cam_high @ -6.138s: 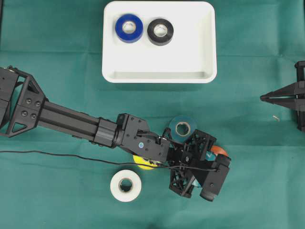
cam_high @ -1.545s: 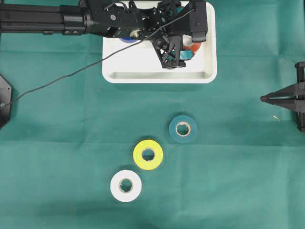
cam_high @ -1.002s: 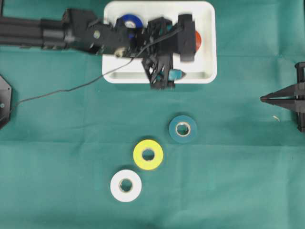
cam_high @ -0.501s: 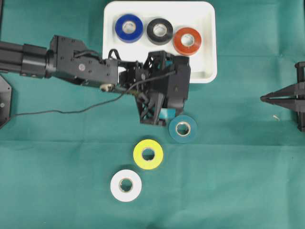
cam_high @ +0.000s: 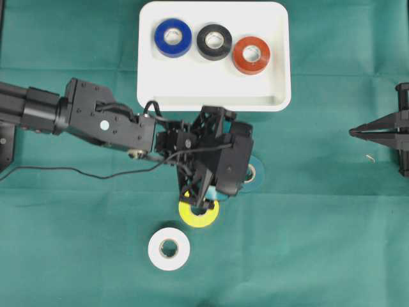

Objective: Put the tape into the white case with the left arm.
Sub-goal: 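Withdraw the open left gripper and move it toward the white tape roll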

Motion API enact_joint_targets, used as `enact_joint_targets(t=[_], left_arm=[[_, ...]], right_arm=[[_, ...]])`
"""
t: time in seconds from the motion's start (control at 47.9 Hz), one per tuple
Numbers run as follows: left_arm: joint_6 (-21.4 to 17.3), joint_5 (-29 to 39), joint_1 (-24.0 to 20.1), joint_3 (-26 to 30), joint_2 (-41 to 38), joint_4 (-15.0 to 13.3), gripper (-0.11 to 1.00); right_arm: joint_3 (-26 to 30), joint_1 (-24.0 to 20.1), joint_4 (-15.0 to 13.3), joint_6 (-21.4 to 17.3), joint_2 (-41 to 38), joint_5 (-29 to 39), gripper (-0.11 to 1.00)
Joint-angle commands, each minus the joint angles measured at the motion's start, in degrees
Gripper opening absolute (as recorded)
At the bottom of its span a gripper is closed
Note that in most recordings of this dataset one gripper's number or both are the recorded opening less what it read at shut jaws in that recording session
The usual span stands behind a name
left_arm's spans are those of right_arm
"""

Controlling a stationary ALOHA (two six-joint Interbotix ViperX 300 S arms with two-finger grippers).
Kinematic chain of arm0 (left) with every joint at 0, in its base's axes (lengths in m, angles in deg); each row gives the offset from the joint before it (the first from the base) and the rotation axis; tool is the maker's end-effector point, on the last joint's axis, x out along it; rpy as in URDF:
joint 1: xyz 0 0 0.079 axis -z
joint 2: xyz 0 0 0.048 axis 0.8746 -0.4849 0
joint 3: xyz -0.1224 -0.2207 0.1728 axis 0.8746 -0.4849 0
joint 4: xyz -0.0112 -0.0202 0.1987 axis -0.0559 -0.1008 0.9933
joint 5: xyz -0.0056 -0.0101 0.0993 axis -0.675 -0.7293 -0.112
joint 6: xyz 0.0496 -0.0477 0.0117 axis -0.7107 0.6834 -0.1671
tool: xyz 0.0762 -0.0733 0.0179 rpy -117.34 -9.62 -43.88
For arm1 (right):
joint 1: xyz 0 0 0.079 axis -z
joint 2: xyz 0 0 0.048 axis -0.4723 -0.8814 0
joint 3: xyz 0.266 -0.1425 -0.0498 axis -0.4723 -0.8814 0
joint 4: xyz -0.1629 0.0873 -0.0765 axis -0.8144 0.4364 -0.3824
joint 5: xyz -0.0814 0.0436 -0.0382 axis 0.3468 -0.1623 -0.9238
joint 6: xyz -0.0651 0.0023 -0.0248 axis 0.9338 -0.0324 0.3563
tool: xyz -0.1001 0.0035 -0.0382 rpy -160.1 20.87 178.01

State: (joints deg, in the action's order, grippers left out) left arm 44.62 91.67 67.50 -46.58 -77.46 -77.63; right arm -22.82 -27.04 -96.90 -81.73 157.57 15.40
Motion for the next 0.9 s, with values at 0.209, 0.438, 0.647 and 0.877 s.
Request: enact_joint_targets(t=[0.209, 0.438, 0.647, 0.877], left_arm=[[2.55, -0.53, 0.79, 0.26, 1.93, -0.18, 0.81], [2.72, -0.53, 0.88, -2.29, 4.31, -0.18, 0.81], [2.90, -0.79, 0.79, -7.65, 8.79, -0.18, 0.81], [2.81, -5.19, 0.79, -14.50, 13.97, -0.18, 0.81]], right_arm=[[0.53, 0.09, -0.09, -0.09, -0.35, -0.44, -0.09], [0.53, 0.09, -0.09, -0.09, -0.35, -0.44, -0.09], [0.53, 0.09, -0.09, -0.09, -0.35, -0.53, -0.09], [0.53, 0.09, -0.09, -0.09, -0.35, -0.44, -0.09]])
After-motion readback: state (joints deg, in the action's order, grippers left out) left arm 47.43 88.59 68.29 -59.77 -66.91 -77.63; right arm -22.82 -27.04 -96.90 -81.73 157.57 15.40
